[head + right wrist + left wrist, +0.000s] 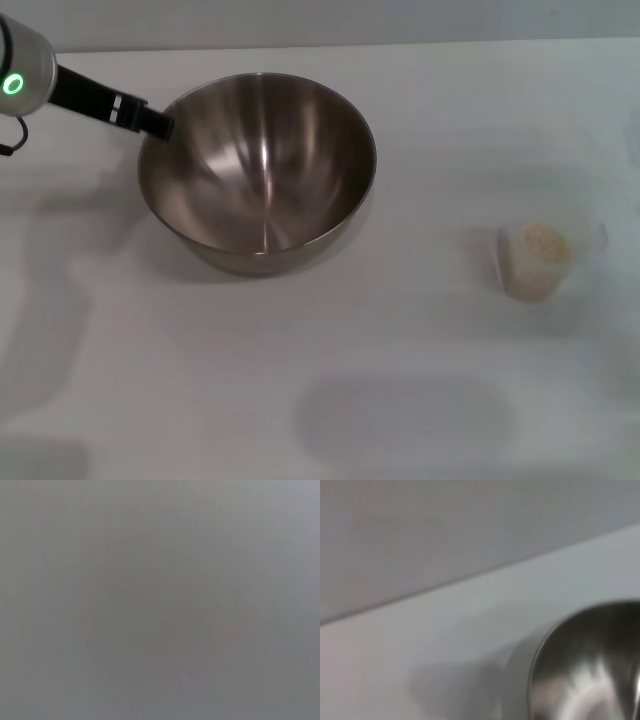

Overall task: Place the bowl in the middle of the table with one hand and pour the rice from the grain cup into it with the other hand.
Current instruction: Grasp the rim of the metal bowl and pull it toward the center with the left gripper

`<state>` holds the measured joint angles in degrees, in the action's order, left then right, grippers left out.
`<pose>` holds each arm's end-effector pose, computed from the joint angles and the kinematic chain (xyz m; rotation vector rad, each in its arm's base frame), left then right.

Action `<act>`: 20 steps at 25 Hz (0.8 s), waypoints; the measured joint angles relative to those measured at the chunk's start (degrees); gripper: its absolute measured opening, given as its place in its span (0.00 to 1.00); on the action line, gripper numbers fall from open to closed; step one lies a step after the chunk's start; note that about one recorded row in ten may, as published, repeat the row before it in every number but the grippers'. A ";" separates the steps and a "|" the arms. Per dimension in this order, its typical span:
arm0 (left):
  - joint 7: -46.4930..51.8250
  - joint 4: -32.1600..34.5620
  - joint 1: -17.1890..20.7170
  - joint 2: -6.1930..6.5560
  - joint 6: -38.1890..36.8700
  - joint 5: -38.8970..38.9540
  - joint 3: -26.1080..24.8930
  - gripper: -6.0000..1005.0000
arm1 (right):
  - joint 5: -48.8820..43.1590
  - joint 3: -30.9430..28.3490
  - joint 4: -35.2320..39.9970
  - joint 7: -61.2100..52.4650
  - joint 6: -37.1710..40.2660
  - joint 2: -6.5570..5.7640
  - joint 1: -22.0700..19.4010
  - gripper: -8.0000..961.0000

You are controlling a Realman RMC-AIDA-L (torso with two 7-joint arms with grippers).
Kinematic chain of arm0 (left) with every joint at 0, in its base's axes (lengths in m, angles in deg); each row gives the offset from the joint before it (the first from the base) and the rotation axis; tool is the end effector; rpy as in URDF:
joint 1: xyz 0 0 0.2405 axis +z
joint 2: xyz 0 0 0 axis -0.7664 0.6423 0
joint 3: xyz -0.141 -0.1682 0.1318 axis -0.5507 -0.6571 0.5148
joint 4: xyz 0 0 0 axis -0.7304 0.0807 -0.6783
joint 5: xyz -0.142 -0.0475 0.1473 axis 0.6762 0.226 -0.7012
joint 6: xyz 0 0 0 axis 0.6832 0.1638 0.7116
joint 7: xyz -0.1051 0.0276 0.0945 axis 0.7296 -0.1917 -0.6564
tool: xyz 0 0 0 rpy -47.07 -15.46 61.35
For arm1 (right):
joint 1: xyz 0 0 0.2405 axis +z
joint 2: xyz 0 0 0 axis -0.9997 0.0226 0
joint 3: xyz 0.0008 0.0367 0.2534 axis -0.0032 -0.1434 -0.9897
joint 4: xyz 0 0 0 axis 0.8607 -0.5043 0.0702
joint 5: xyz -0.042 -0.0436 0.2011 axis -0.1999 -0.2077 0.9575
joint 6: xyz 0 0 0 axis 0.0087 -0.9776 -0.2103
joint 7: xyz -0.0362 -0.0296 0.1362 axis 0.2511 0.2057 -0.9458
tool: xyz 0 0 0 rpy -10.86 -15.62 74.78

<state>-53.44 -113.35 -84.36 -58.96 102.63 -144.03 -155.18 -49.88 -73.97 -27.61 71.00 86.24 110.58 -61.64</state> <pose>-0.1649 0.3955 0.0500 -2.1433 -1.0384 0.2122 0.3173 0.3221 0.0585 -1.2197 0.2402 0.8185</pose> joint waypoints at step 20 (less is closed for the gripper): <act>0.35 18.40 -9.21 -0.06 -3.39 -2.90 -1.24 0.83 | 0.01 0.00 0.09 0.18 0.74 -0.05 0.68 0.67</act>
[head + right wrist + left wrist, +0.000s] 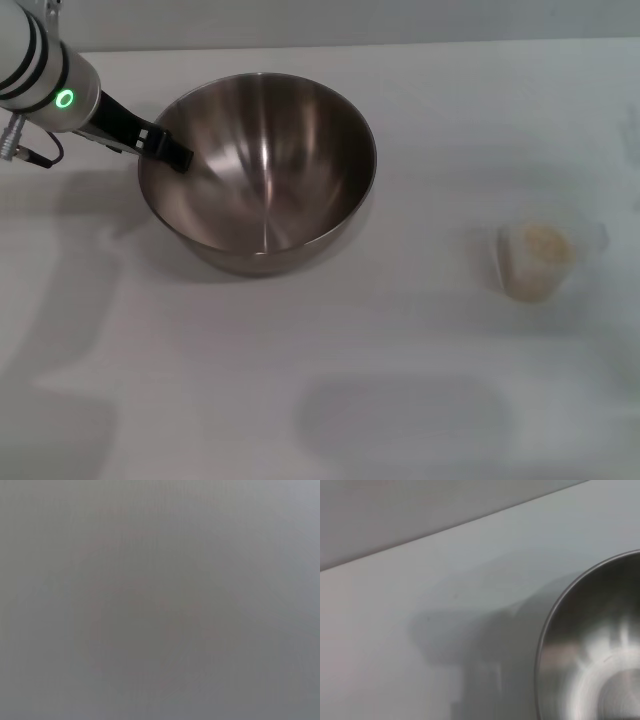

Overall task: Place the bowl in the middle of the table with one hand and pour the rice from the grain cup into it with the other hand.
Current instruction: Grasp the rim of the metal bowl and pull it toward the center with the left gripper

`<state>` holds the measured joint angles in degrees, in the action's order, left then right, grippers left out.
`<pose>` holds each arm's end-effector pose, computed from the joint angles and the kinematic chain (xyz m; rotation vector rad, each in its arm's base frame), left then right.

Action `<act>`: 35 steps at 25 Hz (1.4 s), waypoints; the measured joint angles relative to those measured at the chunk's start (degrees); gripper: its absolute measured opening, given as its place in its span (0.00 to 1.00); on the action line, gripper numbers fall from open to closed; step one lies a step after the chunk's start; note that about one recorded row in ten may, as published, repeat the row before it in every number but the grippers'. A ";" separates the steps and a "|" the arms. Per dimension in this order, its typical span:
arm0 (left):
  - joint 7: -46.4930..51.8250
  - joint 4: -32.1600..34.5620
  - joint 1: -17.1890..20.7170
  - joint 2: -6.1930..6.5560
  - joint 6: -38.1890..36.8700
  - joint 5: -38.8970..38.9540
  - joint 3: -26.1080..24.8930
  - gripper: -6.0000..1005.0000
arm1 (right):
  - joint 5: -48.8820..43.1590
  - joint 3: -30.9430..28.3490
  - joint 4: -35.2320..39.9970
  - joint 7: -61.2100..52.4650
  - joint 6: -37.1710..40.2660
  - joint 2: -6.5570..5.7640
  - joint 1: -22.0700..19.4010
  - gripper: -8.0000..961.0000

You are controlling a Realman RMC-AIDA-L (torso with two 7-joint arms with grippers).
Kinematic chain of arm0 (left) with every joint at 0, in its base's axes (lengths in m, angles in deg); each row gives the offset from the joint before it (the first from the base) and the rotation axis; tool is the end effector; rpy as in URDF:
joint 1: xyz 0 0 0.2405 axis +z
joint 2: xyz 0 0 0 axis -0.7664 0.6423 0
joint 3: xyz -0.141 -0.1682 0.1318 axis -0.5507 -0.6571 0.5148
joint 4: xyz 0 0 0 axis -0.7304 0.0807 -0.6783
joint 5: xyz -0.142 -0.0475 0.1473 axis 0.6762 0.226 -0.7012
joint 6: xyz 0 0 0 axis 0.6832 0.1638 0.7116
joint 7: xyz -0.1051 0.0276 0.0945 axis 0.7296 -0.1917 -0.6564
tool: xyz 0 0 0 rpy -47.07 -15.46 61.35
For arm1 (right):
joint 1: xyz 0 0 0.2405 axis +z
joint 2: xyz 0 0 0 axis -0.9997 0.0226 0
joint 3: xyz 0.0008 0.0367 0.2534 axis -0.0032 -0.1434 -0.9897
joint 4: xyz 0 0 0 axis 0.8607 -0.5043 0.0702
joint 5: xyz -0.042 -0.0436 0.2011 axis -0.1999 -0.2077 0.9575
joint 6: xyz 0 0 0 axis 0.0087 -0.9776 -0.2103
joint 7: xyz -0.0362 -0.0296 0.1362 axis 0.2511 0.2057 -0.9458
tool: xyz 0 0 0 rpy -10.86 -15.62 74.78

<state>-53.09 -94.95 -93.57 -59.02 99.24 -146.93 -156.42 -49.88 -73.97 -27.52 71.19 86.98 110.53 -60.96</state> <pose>-0.1786 0.4201 0.0173 -2.1507 -1.1212 0.3611 0.3125 0.3250 0.0600 -1.2174 0.2190 0.8316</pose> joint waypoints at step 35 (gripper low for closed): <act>-0.59 7.93 -3.85 -0.09 -2.14 -1.71 -0.63 0.19 | -0.01 0.00 0.00 0.35 -0.01 -0.13 0.27 0.67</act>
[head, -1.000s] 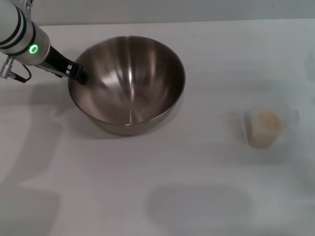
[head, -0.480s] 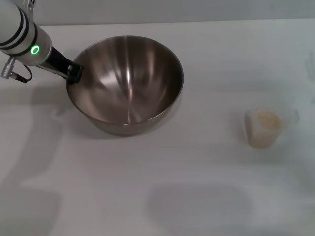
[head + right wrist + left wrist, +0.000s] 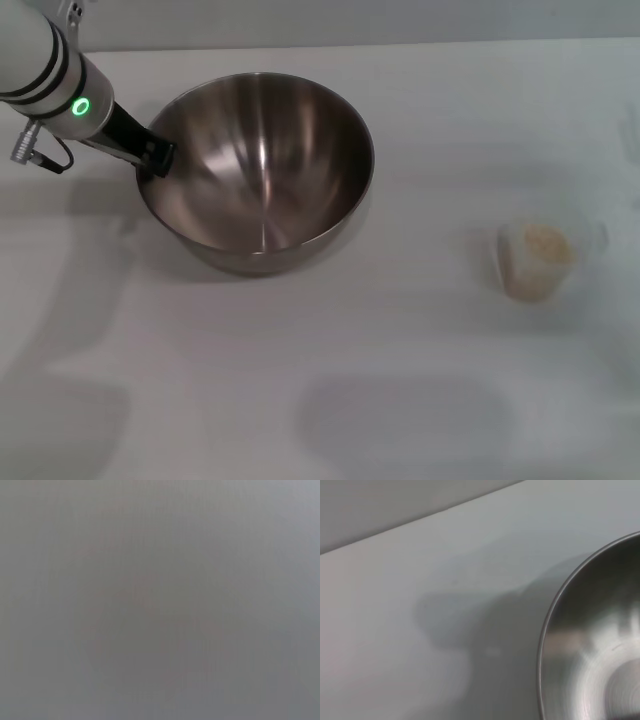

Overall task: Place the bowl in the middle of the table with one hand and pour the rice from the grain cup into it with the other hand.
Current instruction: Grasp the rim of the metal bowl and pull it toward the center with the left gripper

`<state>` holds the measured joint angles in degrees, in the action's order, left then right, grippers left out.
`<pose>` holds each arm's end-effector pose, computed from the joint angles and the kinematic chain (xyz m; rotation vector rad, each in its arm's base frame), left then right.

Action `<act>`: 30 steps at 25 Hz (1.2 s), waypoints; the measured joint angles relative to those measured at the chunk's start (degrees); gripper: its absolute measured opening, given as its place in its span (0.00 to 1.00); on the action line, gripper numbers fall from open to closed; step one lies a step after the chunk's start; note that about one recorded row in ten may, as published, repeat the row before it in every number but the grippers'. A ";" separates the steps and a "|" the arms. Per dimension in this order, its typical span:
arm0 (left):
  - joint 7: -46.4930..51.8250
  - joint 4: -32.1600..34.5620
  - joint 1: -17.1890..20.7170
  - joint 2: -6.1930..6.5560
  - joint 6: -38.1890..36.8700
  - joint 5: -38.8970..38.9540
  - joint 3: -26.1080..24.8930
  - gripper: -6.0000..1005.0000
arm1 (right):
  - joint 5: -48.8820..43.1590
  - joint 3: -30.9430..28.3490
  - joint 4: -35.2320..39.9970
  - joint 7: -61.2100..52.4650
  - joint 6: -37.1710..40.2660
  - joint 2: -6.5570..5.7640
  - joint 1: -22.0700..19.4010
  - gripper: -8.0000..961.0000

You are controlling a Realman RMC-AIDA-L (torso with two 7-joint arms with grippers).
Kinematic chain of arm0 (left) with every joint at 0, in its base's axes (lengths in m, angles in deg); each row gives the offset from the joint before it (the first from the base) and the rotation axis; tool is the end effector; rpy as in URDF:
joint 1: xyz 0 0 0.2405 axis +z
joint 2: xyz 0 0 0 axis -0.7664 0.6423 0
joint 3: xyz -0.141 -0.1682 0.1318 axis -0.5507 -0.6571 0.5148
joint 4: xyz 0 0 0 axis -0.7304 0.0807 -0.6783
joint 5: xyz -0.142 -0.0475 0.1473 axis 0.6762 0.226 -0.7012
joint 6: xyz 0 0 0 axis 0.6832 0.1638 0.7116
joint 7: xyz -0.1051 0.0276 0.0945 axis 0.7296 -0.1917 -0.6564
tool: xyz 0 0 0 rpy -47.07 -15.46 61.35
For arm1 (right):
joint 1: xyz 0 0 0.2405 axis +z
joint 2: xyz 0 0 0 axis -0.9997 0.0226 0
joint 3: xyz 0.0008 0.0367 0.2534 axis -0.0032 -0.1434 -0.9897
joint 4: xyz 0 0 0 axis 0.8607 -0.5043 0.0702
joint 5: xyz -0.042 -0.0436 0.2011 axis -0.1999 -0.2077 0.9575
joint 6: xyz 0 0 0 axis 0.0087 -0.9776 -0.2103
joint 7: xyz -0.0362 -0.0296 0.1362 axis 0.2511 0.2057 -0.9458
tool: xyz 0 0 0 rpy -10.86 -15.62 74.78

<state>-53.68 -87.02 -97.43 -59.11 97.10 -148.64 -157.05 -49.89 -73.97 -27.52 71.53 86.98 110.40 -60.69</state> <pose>-0.1844 0.4280 0.0043 -2.1525 -1.1272 0.4329 0.3113 0.3266 0.0609 -1.2184 0.2104 0.8294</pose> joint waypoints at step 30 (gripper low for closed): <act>-12.72 -0.31 -0.79 0.78 4.65 14.38 -15.66 0.05 | 0.01 0.00 0.53 0.00 0.54 0.00 -0.16 0.67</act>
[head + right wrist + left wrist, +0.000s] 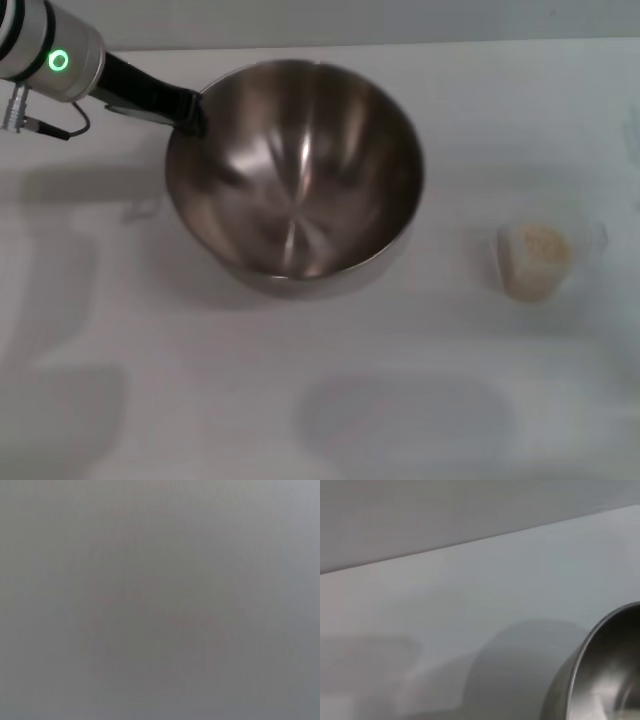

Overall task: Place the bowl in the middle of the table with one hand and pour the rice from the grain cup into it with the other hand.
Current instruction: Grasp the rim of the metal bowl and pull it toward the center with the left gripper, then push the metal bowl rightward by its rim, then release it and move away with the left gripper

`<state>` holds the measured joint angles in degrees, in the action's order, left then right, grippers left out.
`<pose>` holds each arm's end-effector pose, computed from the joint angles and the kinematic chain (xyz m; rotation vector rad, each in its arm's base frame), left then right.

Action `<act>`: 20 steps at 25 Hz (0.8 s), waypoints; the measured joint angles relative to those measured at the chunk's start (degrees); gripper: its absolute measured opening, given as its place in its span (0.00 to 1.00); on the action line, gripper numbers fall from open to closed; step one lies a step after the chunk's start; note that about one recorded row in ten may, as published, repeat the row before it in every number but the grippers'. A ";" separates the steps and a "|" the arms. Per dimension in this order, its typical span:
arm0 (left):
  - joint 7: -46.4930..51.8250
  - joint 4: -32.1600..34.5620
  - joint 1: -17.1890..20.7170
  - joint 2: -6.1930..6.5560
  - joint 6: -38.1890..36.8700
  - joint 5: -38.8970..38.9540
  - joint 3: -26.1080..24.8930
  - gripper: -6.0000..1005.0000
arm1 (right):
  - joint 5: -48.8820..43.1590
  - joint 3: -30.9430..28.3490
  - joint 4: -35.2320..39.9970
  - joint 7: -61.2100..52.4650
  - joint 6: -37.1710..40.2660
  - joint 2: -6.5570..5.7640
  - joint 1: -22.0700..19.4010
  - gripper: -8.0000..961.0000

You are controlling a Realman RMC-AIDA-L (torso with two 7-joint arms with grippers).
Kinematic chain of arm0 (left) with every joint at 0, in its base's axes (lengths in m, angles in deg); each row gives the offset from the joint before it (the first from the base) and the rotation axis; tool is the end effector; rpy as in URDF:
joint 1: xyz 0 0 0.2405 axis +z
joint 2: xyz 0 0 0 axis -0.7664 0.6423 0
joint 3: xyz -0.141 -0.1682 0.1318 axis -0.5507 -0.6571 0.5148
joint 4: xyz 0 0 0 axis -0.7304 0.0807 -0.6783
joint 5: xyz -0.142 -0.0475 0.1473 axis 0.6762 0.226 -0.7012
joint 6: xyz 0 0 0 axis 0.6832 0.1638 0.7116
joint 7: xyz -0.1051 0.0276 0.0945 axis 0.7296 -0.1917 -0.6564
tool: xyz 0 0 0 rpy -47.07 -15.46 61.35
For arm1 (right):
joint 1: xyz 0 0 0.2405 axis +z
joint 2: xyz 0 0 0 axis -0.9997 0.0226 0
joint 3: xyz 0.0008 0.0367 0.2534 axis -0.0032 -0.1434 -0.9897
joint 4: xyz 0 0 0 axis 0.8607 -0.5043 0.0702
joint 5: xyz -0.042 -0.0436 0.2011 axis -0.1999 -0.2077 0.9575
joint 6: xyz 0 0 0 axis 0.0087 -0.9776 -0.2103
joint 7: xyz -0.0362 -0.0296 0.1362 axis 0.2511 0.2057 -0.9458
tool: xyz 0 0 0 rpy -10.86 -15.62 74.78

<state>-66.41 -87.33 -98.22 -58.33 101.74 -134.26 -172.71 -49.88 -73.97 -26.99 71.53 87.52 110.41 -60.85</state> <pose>-0.1678 0.4322 0.0285 -2.3289 -1.2452 0.0893 0.3129 0.3245 0.0625 -1.2155 0.2018 0.8232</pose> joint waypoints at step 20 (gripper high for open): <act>-1.46 3.46 -2.35 -1.02 -2.42 10.53 2.75 0.06 | 0.00 0.00 -0.01 -0.16 0.09 0.00 -0.08 0.67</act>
<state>-67.86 -83.87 -100.57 -59.35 99.32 -123.73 -169.97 -49.88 -73.97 -27.00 71.37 87.61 110.41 -60.93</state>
